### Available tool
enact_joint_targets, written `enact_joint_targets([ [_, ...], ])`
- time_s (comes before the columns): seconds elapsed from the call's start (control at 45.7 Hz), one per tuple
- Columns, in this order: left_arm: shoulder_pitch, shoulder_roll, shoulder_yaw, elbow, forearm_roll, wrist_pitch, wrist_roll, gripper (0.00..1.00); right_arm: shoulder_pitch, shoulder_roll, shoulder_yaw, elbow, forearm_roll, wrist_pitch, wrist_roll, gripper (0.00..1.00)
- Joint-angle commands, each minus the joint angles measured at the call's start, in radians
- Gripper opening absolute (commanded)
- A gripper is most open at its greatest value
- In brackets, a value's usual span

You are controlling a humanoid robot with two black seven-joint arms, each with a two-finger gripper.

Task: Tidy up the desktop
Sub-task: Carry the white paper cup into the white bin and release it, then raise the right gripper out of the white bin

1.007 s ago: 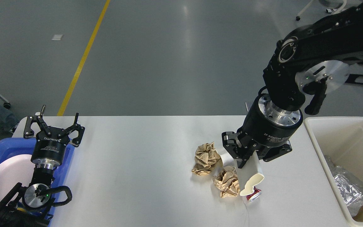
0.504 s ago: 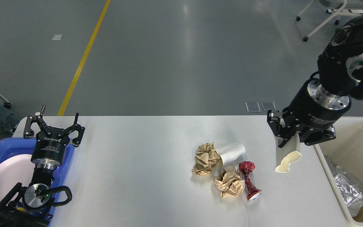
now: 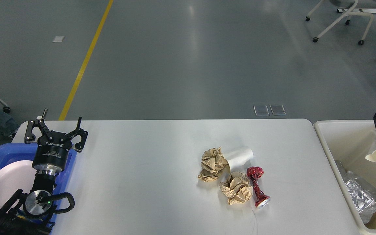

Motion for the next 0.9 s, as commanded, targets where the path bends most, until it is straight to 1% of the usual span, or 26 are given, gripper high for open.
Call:
enact_joint_targets([
  [0.0, 0.0, 0.0, 0.0, 0.0, 0.0, 0.0, 0.0, 0.96, -0.259, 0.011, 0.191, -0.14, -0.069, -0.052, 0.01, 0.0],
  [0.131, 0.0, 0.0, 0.0, 0.0, 0.0, 0.0, 0.0, 0.96, -0.511, 0.088, 0.329, -0.263, -0.134, -0.216, 0.016, 0.0],
  [0.153, 0.0, 0.0, 0.0, 0.0, 0.0, 0.0, 0.0, 0.96, -0.54, 0.103, 0.341, -0.281, -0.141, -0.245, 0.016, 0.0],
  [0.175, 0.0, 0.0, 0.0, 0.0, 0.0, 0.0, 0.0, 0.96, -0.593, 0.135, 0.35, -0.321, -0.155, -0.305, 0.018, 0.0],
  [0.263, 0.0, 0.0, 0.0, 0.0, 0.0, 0.0, 0.0, 0.96, -0.703, 0.217, 0.344, -0.399, -0.178, -0.42, 0.023, 0.0],
  [0.328, 0.0, 0.0, 0.0, 0.0, 0.0, 0.0, 0.0, 0.96, -0.784, 0.276, 0.341, -0.457, -0.216, -0.504, 0.049, 0.0],
  [0.416, 0.0, 0.0, 0.0, 0.0, 0.0, 0.0, 0.0, 0.96, -0.861, 0.335, 0.338, -0.546, -0.276, -0.583, 0.084, 0.0],
  [0.504, 0.0, 0.0, 0.0, 0.0, 0.0, 0.0, 0.0, 0.96, -0.924, 0.381, 0.311, -0.619, -0.327, -0.615, 0.134, 0.0],
  [0.547, 0.0, 0.0, 0.0, 0.0, 0.0, 0.0, 0.0, 0.96, -0.938, 0.396, 0.288, -0.655, -0.335, -0.62, 0.148, 0.0],
  [0.635, 0.0, 0.0, 0.0, 0.0, 0.0, 0.0, 0.0, 0.96, -0.951, 0.413, 0.235, -0.715, -0.333, -0.623, 0.153, 0.0],
  [0.766, 0.0, 0.0, 0.0, 0.0, 0.0, 0.0, 0.0, 0.96, -0.98, 0.425, 0.174, -0.723, -0.335, -0.624, 0.153, 0.0],
  [0.876, 0.0, 0.0, 0.0, 0.0, 0.0, 0.0, 0.0, 0.96, -1.01, 0.442, 0.165, -0.723, -0.328, -0.626, 0.153, 0.0],
])
